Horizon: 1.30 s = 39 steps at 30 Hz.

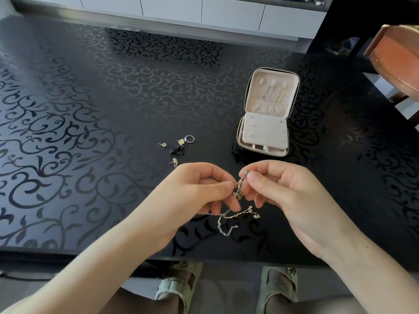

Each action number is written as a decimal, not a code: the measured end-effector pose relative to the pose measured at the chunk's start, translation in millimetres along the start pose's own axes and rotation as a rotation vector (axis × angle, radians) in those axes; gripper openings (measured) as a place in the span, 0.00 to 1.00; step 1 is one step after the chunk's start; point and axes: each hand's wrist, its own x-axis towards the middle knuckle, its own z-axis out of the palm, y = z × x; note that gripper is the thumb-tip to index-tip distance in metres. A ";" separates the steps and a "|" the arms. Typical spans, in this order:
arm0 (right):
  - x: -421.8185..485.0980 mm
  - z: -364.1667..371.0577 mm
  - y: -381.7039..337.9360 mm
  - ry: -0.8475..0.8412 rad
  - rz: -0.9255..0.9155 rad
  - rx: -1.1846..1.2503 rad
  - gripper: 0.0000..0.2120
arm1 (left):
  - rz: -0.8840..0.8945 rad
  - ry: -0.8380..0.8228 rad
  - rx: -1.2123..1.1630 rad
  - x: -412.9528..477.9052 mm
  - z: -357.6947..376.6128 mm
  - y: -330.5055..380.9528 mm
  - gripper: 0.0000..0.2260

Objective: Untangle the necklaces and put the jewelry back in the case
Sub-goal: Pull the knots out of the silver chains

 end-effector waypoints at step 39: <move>3.7 1.7 2.3 -0.115 0.135 0.278 0.09 | -0.070 0.017 0.250 -1.0 6.7 3.8 0.06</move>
